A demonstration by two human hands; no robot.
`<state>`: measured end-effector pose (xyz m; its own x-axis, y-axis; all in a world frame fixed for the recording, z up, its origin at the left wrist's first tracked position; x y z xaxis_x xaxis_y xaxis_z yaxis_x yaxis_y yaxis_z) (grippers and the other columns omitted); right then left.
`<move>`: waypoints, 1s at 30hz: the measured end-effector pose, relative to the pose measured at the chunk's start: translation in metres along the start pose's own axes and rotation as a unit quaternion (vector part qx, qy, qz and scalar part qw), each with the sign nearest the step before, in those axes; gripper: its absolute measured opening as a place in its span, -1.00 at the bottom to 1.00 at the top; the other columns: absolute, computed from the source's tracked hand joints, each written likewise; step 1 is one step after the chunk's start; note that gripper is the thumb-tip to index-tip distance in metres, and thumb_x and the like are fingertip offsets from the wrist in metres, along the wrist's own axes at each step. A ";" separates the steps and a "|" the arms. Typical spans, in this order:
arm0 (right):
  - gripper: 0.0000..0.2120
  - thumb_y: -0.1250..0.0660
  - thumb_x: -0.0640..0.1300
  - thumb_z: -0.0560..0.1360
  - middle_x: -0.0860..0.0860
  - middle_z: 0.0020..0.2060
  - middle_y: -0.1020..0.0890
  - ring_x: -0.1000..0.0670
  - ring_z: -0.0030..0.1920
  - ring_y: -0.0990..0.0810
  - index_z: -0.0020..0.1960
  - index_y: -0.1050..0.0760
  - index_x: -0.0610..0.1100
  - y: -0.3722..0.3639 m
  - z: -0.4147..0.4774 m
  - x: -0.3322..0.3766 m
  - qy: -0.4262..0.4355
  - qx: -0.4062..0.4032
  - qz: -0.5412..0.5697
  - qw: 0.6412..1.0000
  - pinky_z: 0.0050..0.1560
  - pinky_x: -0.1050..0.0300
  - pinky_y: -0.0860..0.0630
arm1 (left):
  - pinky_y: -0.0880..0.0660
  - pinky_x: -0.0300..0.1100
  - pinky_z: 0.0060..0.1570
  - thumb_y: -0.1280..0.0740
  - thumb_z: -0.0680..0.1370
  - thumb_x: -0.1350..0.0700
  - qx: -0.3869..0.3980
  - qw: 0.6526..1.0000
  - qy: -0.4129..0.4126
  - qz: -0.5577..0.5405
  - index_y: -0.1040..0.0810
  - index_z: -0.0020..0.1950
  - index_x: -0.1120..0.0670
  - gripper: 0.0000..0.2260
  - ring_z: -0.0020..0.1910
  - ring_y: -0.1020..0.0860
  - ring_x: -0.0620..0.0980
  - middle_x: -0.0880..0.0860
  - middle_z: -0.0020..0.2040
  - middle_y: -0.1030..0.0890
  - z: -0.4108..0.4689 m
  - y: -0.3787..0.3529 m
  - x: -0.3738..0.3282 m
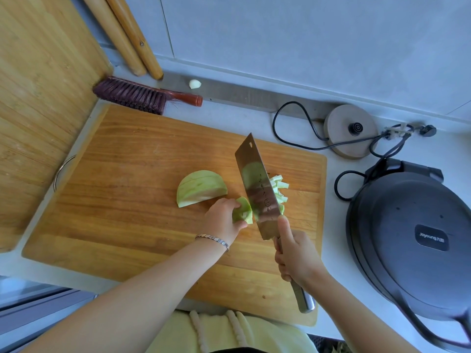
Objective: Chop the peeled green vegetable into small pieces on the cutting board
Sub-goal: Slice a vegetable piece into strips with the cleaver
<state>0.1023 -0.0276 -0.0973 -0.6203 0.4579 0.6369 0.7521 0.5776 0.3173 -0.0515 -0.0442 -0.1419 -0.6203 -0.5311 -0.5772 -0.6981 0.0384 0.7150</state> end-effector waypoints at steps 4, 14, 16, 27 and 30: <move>-0.49 0.01 0.23 0.56 0.08 -0.60 -0.27 0.09 -0.62 -0.21 -0.38 -0.22 -0.13 -0.002 -0.001 0.003 0.001 0.002 -0.016 1.000 -0.56 0.25 -0.22 | -0.35 -0.25 0.16 -0.42 0.44 0.07 -0.001 1.000 -0.001 0.008 -0.45 0.29 0.08 -0.56 0.23 -0.45 -0.02 0.02 0.26 -0.48 0.000 0.001 -0.001; -0.48 0.03 0.25 0.54 0.04 -0.58 -0.32 0.10 -0.60 -0.26 -0.36 -0.26 -0.15 -0.006 -0.001 0.001 0.025 -0.013 -0.080 0.996 -0.48 0.19 -0.27 | -0.37 -0.24 0.15 -0.41 0.44 0.04 -0.006 1.000 -0.004 0.016 -0.45 0.28 0.07 -0.57 0.22 -0.46 -0.03 0.01 0.25 -0.48 0.000 0.000 0.000; -0.47 0.05 0.27 0.53 -0.03 -0.50 -0.31 0.04 -0.52 -0.25 -0.32 -0.27 -0.16 -0.007 -0.002 0.002 0.030 -0.012 -0.098 0.995 -0.44 0.16 -0.27 | -0.38 -0.24 0.14 -0.41 0.44 0.04 -0.007 1.000 -0.004 0.016 -0.45 0.28 0.07 -0.57 0.21 -0.46 -0.03 0.01 0.24 -0.48 0.001 0.001 -0.001; -0.48 0.07 0.27 0.54 -0.05 -0.44 -0.35 -0.01 -0.43 -0.30 -0.31 -0.24 -0.14 -0.027 0.028 -0.013 0.000 -0.017 -0.103 0.995 -0.37 0.09 -0.32 | -0.42 -0.20 0.08 -0.42 0.43 0.06 -0.014 1.000 -0.008 0.010 -0.49 0.21 0.10 -0.63 0.14 -0.49 0.01 0.03 0.17 -0.51 0.000 0.000 -0.001; -0.49 0.05 0.24 0.56 0.01 -0.54 -0.30 0.04 -0.55 -0.25 -0.37 -0.21 -0.12 -0.022 0.030 -0.015 -0.015 -0.011 -0.040 0.999 -0.49 0.19 -0.28 | -0.41 -0.21 0.09 -0.41 0.44 0.07 -0.015 1.000 -0.011 0.002 -0.48 0.23 0.10 -0.62 0.15 -0.49 0.00 0.04 0.18 -0.51 -0.001 0.000 -0.001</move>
<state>0.0882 -0.0264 -0.1351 -0.6849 0.4318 0.5869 0.7046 0.5979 0.3822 -0.0507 -0.0444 -0.1410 -0.6318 -0.5120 -0.5820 -0.6843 0.0156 0.7291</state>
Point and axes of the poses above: each hand's wrist, its own z-axis towards the middle knuckle, its own y-axis out of the back of the hand, x = y × z, the point moved 3 cm from there along z, towards the middle knuckle
